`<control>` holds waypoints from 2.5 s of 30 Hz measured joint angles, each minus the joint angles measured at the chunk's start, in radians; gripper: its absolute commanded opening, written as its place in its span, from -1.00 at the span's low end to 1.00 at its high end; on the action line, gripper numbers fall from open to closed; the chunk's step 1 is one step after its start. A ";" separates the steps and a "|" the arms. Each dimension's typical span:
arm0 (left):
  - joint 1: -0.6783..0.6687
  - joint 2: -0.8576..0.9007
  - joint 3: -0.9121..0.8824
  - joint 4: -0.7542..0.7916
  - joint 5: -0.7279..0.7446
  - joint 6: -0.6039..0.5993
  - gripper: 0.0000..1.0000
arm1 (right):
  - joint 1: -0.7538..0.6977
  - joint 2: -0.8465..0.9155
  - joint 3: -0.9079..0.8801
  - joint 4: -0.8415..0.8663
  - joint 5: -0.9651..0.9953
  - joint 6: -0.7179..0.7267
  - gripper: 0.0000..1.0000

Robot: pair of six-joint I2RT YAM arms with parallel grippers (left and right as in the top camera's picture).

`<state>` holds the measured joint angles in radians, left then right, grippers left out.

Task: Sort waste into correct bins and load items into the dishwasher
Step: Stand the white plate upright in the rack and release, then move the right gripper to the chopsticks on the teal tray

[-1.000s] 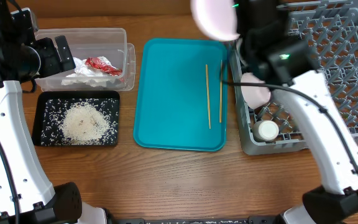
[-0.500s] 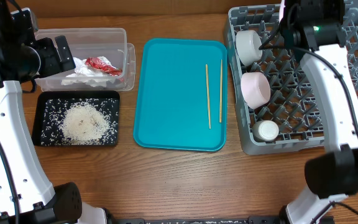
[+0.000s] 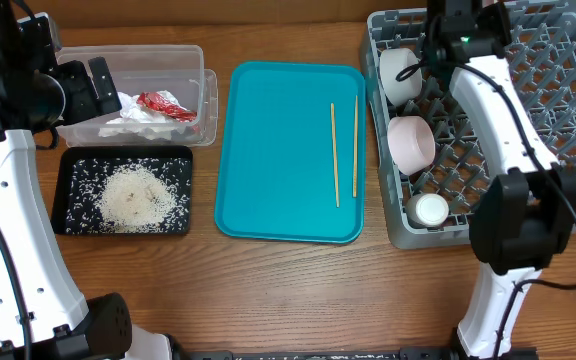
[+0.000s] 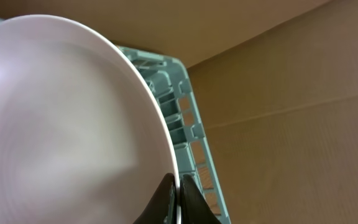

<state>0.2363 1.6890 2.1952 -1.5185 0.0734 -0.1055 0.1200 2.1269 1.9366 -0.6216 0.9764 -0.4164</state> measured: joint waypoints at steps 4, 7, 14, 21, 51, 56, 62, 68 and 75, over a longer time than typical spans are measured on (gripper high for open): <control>0.000 0.000 0.000 0.000 0.000 0.000 0.99 | 0.000 0.005 0.000 -0.002 0.005 -0.003 -0.92; 0.000 0.000 0.000 0.000 0.000 0.000 0.99 | 0.001 0.005 0.000 -0.036 0.004 -0.003 -0.92; 0.000 0.000 0.000 0.000 0.000 0.000 1.00 | 0.005 0.005 0.000 -0.104 -0.054 0.039 -0.05; 0.000 0.000 0.000 0.000 0.000 0.000 1.00 | 0.006 0.005 0.000 -0.095 -0.090 0.081 0.40; 0.000 0.000 0.000 0.000 0.000 0.000 1.00 | 0.130 -0.237 0.008 -0.414 -1.391 0.501 1.00; 0.000 0.000 0.000 0.000 0.000 0.000 0.99 | 0.238 -0.156 0.005 -0.458 -1.191 0.571 1.00; 0.000 0.000 0.000 0.000 0.000 0.000 0.99 | 0.350 -0.087 0.004 -0.450 -1.055 0.606 1.00; 0.000 0.000 0.000 0.000 0.000 0.000 1.00 | 0.359 0.025 0.004 -0.452 -1.008 0.652 0.65; 0.000 0.000 0.000 0.000 0.000 0.000 1.00 | 0.351 0.135 0.002 -0.457 -0.965 0.707 0.20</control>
<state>0.2363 1.6890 2.1952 -1.5185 0.0734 -0.1055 0.4709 2.2623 1.9388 -1.0782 0.0113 0.2905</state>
